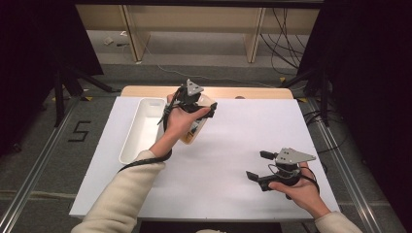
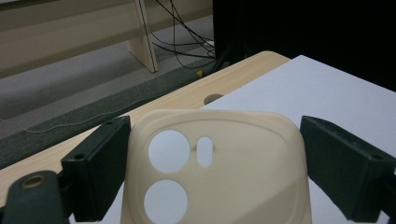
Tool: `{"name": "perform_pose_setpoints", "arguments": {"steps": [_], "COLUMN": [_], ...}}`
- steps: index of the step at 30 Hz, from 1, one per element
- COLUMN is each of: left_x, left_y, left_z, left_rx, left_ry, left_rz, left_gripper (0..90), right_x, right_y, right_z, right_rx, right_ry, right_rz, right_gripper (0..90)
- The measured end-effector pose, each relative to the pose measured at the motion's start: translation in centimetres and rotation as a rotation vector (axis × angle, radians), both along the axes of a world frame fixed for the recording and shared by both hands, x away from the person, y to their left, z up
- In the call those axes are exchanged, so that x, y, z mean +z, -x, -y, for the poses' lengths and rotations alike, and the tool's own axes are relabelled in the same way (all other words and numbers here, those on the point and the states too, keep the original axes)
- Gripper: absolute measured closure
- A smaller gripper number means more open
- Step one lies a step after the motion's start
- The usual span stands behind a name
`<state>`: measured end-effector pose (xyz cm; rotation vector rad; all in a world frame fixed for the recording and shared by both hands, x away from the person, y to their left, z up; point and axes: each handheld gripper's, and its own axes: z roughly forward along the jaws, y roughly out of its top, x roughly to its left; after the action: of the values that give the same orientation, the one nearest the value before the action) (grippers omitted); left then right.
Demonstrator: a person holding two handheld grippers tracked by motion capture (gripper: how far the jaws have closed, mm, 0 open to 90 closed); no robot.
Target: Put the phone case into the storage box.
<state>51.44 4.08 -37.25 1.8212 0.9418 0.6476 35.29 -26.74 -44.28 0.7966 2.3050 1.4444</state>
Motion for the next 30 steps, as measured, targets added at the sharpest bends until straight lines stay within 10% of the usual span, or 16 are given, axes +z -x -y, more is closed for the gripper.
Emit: {"name": "perform_pose_setpoints", "arguments": {"steps": [30], "left_x": [1.8], "left_y": [0.1], "left_z": [-2.5], "left_rx": [0.066], "left_ry": [0.04], "left_rz": [0.047], "left_gripper": [11.4], "right_x": [0.0], "right_y": [0.0], "right_z": [-0.1], "right_rx": [-0.001], "right_ry": [-0.001], "right_rz": [-0.005], "right_gripper": [9.6]}}
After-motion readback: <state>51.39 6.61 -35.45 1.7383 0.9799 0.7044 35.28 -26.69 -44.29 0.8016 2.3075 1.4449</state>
